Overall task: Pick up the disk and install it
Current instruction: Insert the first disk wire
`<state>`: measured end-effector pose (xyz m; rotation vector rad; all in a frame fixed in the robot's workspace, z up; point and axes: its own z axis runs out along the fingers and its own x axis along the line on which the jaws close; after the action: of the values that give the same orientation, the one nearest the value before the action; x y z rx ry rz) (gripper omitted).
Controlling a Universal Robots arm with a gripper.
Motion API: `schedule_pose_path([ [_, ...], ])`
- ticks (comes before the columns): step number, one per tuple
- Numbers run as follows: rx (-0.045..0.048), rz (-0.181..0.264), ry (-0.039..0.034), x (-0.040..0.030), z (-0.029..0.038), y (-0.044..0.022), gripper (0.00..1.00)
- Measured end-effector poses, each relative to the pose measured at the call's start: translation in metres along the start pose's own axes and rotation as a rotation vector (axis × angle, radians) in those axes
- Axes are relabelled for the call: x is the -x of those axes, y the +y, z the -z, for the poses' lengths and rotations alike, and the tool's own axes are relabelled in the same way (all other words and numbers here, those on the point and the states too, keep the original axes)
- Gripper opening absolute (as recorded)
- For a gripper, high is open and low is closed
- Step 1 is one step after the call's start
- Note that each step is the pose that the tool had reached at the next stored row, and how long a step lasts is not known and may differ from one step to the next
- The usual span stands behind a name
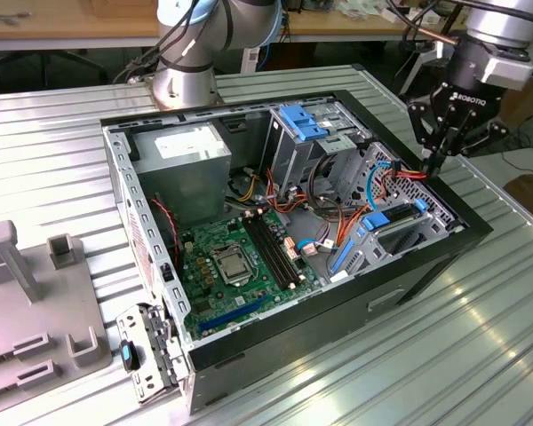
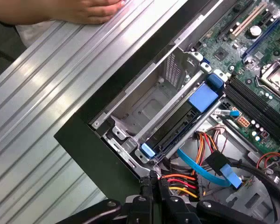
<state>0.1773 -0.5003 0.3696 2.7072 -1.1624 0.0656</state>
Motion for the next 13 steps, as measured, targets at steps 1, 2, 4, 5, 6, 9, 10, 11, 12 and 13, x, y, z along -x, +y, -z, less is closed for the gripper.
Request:
schedule_pose_path([
  [1,0.004,-0.033,-0.0056,0.0,-0.0005,0.0,0.17],
  [2,0.0074,-0.063,-0.0103,0.0001,-0.0007,-0.0001,0.17],
  [4,0.0125,-0.105,-0.0171,0.0001,-0.0011,-0.0001,0.17],
  [5,0.0164,-0.139,-0.0228,0.0001,-0.0014,-0.0002,0.17],
  [6,0.0191,-0.161,-0.0263,0.0002,-0.0016,-0.0002,0.17],
  [9,0.0271,-0.228,-0.0373,0.0002,-0.0021,-0.0003,0.17],
  [10,0.0291,-0.244,-0.0399,0.0002,-0.0022,-0.0003,0.17],
  [11,0.031,-0.26,-0.0425,0.0002,-0.0023,-0.0003,0.17],
  [12,0.0328,-0.276,-0.0452,0.0002,-0.0024,-0.0003,0.17],
  [13,0.0349,-0.293,-0.048,0.0003,-0.0025,-0.0003,0.17],
])
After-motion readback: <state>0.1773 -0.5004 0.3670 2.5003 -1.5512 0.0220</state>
